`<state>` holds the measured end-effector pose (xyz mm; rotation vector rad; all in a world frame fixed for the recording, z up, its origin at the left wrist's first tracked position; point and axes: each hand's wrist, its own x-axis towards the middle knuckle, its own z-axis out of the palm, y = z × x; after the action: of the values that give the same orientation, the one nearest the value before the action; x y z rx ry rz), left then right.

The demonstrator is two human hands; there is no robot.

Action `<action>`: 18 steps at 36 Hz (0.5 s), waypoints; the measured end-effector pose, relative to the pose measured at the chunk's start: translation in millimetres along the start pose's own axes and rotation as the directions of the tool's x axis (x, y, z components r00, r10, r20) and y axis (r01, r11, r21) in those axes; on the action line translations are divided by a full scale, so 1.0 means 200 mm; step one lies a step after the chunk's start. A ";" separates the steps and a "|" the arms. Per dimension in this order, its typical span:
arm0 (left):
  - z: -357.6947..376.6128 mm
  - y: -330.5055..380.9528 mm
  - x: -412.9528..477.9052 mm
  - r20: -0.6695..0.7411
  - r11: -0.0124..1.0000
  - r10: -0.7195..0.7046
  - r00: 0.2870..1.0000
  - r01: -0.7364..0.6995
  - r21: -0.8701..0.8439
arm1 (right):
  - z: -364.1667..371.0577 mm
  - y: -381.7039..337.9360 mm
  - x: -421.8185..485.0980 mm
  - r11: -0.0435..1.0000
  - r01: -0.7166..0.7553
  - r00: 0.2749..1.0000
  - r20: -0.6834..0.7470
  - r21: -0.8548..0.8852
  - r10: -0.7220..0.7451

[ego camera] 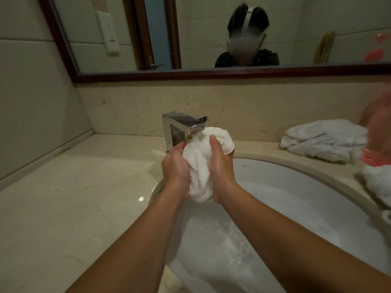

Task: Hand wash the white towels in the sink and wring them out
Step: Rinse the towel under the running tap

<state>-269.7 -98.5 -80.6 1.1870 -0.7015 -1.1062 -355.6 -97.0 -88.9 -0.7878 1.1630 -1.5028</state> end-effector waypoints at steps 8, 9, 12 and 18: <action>0.05 -0.04 -0.07 0.150 0.922 0.249 0.957 -0.282 0.265 | 0.01 0.02 -0.02 0.998 0.065 0.997 -0.035 -0.022 -0.066; 0.05 -0.04 -0.07 0.158 0.918 0.258 0.953 -0.293 0.269 | 0.04 0.04 -0.03 0.996 0.079 0.994 -0.077 -0.046 -0.082; 0.04 -0.05 -0.08 0.143 0.919 0.270 0.952 -0.299 0.258 | 0.05 0.07 -0.03 0.993 0.080 0.986 -0.139 -0.081 -0.091; 0.03 -0.06 -0.09 0.120 0.914 0.284 0.951 -0.306 0.266 | 0.12 0.04 -0.12 0.991 0.072 0.932 -0.346 -0.112 -0.107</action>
<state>-284.7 -83.6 -88.9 1.2307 -1.0909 -0.8186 -325.2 -79.3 -86.6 -0.6584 1.4922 -1.7216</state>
